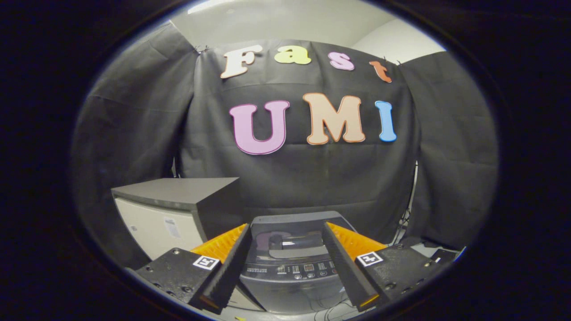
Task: Put the clothes into the washing machine and then close the washing machine lid.
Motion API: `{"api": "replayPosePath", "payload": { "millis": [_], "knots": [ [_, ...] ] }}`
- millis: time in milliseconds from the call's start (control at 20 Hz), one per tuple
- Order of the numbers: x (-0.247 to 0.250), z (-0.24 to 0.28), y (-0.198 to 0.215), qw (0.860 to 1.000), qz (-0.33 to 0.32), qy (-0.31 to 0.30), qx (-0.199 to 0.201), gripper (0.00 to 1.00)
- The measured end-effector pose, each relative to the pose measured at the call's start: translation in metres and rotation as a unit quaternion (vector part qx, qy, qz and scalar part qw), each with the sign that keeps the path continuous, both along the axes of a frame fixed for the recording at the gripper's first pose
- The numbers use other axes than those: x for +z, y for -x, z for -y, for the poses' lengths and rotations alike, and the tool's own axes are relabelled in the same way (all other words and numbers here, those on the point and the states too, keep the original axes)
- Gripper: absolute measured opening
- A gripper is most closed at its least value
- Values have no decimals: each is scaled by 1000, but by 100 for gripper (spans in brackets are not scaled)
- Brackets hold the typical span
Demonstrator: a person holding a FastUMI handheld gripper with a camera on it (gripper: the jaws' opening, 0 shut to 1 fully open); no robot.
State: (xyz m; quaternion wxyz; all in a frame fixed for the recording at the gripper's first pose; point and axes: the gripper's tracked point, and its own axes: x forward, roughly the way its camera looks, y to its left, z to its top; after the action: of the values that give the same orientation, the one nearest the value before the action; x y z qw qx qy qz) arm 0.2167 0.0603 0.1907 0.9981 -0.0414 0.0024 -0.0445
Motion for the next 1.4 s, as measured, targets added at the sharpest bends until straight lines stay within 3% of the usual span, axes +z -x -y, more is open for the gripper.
{"api": "replayPosePath", "payload": {
  "millis": [150, 350, 650, 1000, 1400],
  "knots": [
    [-19, -21, 24, 1000, 1, 2, 14, 96],
    [-67, -36, 53, 998, -29, -51, 24, 96],
    [-33, -34, 75, 998, 30, -56, 29, 97],
    [-45, -23, 103, 997, 32, -58, 48, 97],
    [-66, -12, 122, 997, 58, -9, 51, 97]
  ]
}}
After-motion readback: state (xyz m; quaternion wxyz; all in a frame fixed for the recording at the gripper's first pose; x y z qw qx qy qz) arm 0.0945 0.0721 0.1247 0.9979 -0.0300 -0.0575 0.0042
